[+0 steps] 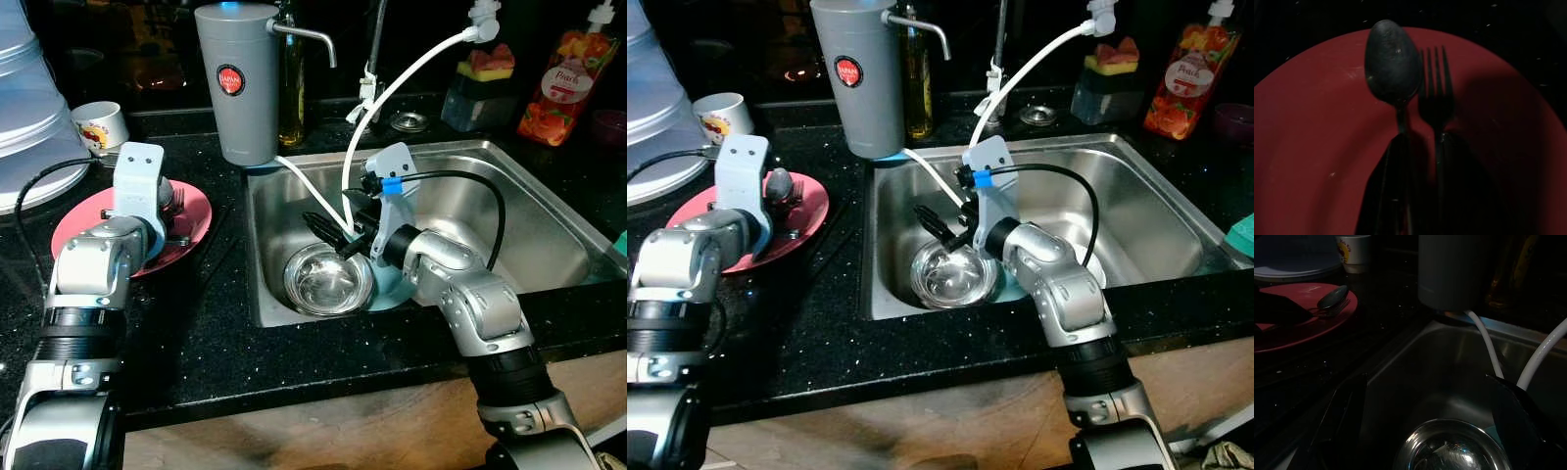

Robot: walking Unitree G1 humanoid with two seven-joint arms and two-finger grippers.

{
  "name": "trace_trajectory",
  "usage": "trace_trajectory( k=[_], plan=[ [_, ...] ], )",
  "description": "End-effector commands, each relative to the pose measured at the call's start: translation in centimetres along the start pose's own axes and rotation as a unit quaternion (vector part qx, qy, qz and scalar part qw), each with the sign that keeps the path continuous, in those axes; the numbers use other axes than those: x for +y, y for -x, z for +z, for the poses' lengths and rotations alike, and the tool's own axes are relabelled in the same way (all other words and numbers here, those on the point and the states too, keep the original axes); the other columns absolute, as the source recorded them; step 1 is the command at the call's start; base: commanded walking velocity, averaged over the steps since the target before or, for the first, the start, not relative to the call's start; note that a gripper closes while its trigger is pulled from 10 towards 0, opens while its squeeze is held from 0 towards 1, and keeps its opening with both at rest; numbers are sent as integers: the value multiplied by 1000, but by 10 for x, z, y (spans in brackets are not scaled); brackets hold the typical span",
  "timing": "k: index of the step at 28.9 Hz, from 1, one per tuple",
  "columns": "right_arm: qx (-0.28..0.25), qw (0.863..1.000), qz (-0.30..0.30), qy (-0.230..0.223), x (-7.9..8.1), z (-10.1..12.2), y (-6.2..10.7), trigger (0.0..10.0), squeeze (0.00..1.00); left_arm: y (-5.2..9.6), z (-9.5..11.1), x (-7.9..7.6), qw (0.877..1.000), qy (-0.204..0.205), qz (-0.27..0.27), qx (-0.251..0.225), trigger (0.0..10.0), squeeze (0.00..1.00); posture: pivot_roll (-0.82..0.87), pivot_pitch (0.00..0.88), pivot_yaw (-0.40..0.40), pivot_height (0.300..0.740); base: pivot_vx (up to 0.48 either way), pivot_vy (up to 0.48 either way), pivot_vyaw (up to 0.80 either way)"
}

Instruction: Kitchen organization

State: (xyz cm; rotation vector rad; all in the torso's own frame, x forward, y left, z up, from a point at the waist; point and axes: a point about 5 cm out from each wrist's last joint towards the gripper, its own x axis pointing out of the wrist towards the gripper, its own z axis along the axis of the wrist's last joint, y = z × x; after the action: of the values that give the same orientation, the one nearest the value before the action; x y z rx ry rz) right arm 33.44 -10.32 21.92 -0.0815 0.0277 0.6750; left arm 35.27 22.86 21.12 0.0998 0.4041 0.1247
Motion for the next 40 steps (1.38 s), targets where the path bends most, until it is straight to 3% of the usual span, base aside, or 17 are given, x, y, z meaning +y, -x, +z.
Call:
trace_trajectory(
  k=[1, 2, 10, 15, 27, 34, 35, 36, 37, 38, 39, 40],
  plan=[
    [-3, 1000, 8, 14, 4, 1, 2, 10000, 0, 0, 2, 7, 1000, 2, 15, 10, 10000, 63, 13, 0, 3, 740, 0, 0, 0],
    [-3, 1000, 7, 15, 3, 1, 2, 10000, 0, 1, 3, 8, 1000, 4, 18, 11, 10000, 0, 13, 0, 3, 740, 0, 0, 0],
    [-5, 1000, 3, 22, -1, 3, 4, 10000, 0, 2, 8, 16, 1000, 8, 29, 7, 10000, 0, 14, 0, 2, 740, 0, 0, 0],
    [-3, 1000, 6, 28, -1, 4, 4, 10000, 0, 0, -2, 21, 999, 8, 34, 30, 10000, 0, 12, 0, 2, 740, 0, 0, 0],
    [-8, 999, 10, 39, -2, 6, 4, 10000, 0, -5, -10, 12, 999, 28, 10, 30, 10000, 0, 9, 0, 1, 740, 0, 0, 0],
    [-12, 999, 32, 31, 3, 8, 4, 10000, 0, -8, -20, 14, 997, 36, 6, 70, 10000, 0, 6, 0, 3, 740, 0, 0, 0],
    [-12, 999, 34, 30, 3, 8, 5, 10000, 0, -8, -20, 14, 997, 39, 5, 71, 9255, 0, 9, 0, 2, 740, 0, 0, 0],
    [-12, 999, 34, 30, 3, 8, 5, 10000, 0, -8, -20, 14, 997, 39, 5, 71, 9255, 0, 9, 0, 2, 740, 0, 0, 0],
    [-13, 999, 34, 27, 2, 8, 5, 10000, 0, -7, -20, 16, 997, 41, 8, 70, 4510, 0, 9, 0, 2, 740, 0, 0, 0],
    [-13, 999, 35, 26, 2, 8, 5, 10000, 0, -7, -19, 17, 997, 42, 9, 69, 4510, 0, 9, 0, 2, 740, 0, 0, 0],
    [-14, 999, 36, 26, 2, 8, 5, 10000, 0, -7, -19, 18, 997, 43, 10, 69, 392, 0, 13, 0, -1, 740, 0, 0, 0],
    [-14, 999, 36, 25, 2, 8, 4, 10000, 0, -6, -19, 19, 997, 44, 10, 69, 0, 0, 13, 0, -1, 740, 0, 0, 0]
  ],
)
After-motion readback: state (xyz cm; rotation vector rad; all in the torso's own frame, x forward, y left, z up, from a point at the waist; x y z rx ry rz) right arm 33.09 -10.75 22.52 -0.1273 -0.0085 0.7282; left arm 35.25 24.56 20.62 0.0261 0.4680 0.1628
